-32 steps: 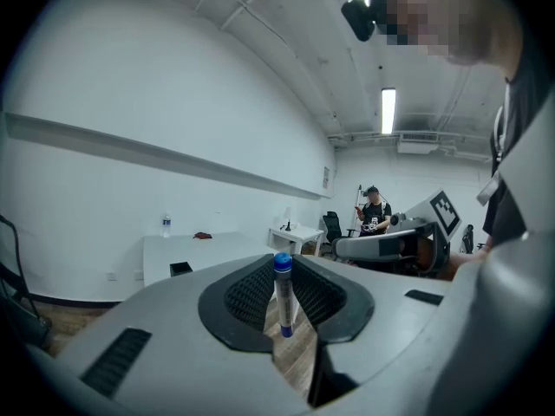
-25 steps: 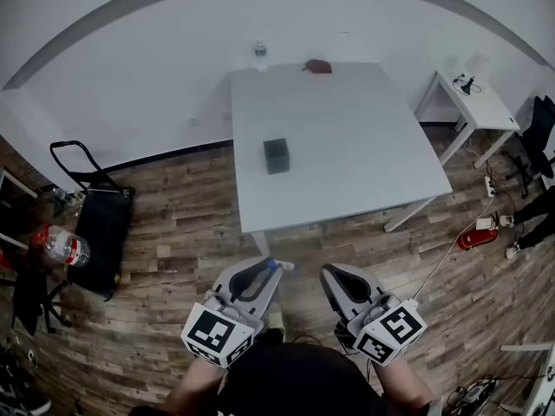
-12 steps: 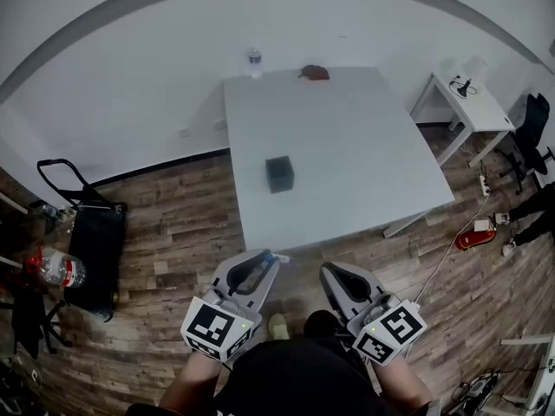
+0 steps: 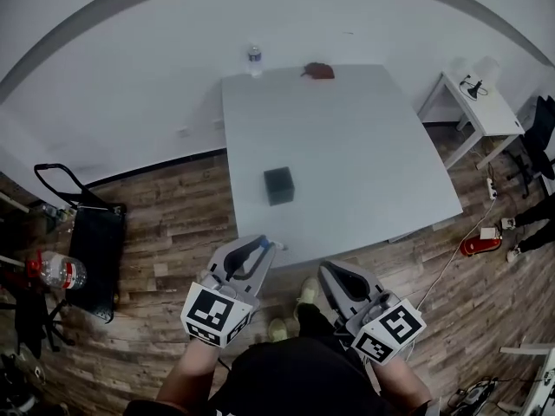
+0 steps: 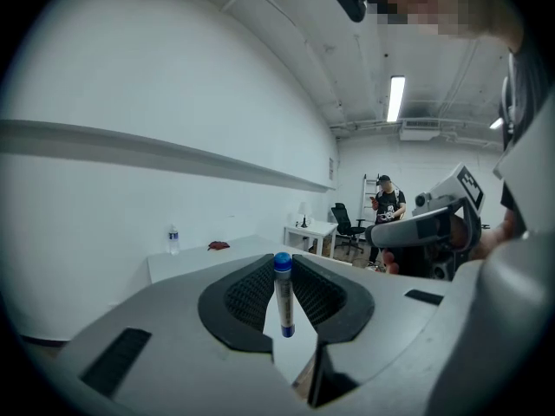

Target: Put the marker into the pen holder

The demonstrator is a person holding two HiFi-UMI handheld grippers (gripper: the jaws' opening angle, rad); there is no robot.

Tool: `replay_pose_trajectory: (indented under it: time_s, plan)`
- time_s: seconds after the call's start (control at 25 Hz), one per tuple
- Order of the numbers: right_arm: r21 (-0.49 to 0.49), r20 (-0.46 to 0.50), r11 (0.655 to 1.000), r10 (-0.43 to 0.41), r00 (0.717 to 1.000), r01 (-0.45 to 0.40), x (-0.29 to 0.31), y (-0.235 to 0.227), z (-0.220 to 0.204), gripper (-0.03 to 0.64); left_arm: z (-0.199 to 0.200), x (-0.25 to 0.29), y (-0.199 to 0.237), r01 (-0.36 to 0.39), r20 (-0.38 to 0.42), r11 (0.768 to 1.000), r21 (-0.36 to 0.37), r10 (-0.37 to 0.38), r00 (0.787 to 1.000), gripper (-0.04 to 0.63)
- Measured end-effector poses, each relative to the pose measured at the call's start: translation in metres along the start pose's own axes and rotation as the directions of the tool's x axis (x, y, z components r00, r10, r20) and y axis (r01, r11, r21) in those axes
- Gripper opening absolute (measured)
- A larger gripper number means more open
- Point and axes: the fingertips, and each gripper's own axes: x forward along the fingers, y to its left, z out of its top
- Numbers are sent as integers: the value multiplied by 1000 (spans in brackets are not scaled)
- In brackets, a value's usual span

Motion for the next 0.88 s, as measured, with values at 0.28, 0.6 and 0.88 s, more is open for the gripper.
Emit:
replay_pose_trajectory:
  time_s: [0.28,0.6,0.88]
  plan:
    - [21,-19,997,75,997,-74,40,-59,27,15,6,64,40,-90,-58,995,32,92,994,66]
    - [60,-60,987,152,987,-149,70,-115,41,15,-1,128,82,-222,-122,967,124,237,964,67]
    - [110,-98,983,158,983,-147,95,-137,34,15,-42,176,103,-214,-220,940,264,275,936,66]
